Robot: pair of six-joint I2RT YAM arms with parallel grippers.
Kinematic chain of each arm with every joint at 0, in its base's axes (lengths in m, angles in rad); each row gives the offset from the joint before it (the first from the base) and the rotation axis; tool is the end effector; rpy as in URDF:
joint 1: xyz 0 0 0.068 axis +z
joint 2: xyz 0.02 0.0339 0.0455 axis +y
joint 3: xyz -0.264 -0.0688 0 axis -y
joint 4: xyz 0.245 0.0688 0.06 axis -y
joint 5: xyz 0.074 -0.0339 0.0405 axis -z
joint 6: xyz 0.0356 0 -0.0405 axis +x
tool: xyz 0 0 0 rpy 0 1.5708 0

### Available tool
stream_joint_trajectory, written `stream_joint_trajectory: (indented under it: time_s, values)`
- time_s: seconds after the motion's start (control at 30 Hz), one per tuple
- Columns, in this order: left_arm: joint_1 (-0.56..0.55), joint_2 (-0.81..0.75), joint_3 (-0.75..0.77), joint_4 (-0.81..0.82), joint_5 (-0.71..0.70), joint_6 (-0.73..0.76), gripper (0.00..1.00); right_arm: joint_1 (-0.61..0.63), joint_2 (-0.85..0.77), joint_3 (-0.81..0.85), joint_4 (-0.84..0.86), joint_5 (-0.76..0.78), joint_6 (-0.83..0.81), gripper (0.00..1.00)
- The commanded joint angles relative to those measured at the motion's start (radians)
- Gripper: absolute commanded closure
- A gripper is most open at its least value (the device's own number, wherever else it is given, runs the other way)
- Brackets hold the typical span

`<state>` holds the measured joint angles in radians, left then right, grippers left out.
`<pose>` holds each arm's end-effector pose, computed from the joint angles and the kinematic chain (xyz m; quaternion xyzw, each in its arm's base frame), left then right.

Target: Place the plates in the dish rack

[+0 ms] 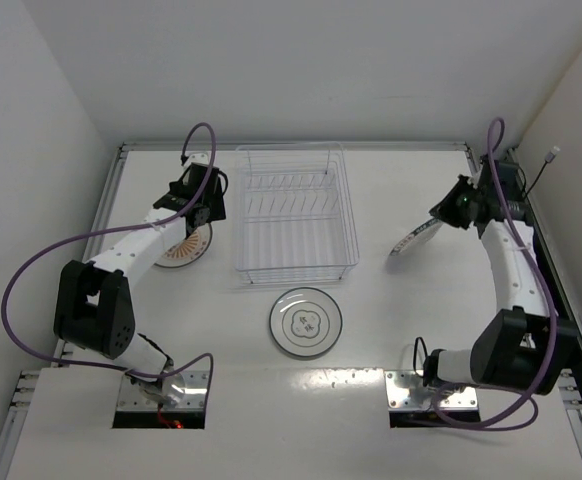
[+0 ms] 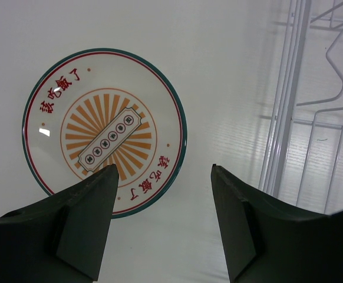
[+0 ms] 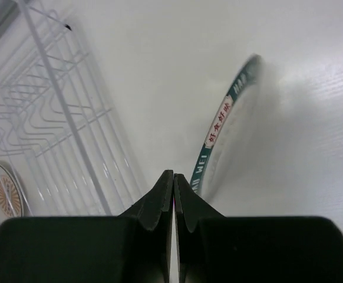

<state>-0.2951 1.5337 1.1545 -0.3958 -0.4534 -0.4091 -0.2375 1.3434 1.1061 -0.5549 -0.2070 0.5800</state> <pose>0.3258 -0.0827 0.2682 -0.1381 0.8919 0.0643 0.4259 0.2828 -0.0609 0.2939 0.3298 0.8600 0.1585 0.3557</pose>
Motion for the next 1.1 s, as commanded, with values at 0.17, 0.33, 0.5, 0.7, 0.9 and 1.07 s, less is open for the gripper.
stream_joint_trajectory:
  time_s: [0.17,0.33,0.5,0.7,0.9,1.07]
  values:
    - [-0.004,-0.003,0.036,0.011,-0.013,-0.013,0.39,0.032,-0.003,0.061,0.013,0.040,0.004,1.00]
    - [-0.004,-0.003,0.036,0.011,-0.013,-0.013,0.39,0.041,-0.003,0.041,0.013,0.040,-0.006,1.00]
    - [-0.004,-0.003,0.036,0.011,-0.013,-0.013,0.39,0.027,0.007,0.020,-0.016,0.063,-0.006,1.00]
    - [-0.004,-0.003,0.036,0.011,-0.013,-0.013,0.39,0.006,0.143,-0.006,-0.115,0.001,-0.091,1.00]
    - [-0.004,-0.003,0.036,0.011,-0.013,-0.013,0.39,0.018,0.108,-0.094,-0.140,0.176,-0.097,1.00]
    - [-0.004,-0.003,0.036,0.011,-0.013,-0.013,0.39,0.009,0.096,-0.141,-0.140,0.214,-0.086,1.00]
